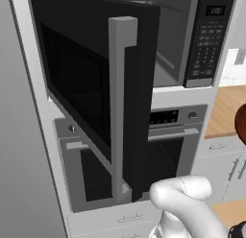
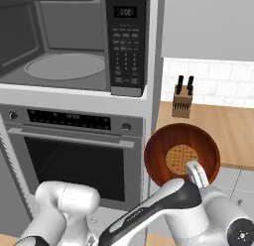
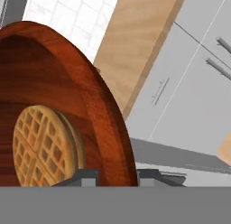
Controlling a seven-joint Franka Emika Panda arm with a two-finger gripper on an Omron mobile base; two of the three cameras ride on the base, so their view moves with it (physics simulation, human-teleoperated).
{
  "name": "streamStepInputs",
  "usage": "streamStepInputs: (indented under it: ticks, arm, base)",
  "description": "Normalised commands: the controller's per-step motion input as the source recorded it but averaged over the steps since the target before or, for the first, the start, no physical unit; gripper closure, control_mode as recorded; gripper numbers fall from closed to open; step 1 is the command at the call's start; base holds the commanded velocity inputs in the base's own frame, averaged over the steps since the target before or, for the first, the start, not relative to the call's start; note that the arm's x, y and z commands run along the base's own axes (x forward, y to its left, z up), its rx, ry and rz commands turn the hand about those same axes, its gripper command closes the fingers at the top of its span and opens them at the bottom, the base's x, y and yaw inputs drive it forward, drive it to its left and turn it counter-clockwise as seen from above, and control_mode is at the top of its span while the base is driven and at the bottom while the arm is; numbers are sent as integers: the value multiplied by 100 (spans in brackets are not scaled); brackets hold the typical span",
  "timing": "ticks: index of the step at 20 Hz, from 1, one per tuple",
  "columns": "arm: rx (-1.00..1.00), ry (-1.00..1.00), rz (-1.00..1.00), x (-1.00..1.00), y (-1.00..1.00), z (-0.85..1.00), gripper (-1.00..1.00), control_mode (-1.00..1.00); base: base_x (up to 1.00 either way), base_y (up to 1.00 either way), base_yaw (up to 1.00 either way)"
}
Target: Open the microwave, place the bowl with waffle inside the microwave, then close the microwave door and turn it on.
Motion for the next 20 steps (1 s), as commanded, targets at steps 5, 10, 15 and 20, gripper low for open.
streamStepInputs:
  ticks: [5, 10, 15, 20]
  arm:
    - [-7, -2, 12, -50, 100, 87, 100, -100]
    - [-5, 0, 11, -6, 100, 97, 100, -100]
    - [-13, 0, 17, 36, 100, 52, 100, -100]
    - [-9, 0, 18, 60, 100, 50, 100, -100]
  base:
    - [0, 0, 0]
    - [0, 0, 0]
    - [0, 0, 0]
    - [0, 0, 0]
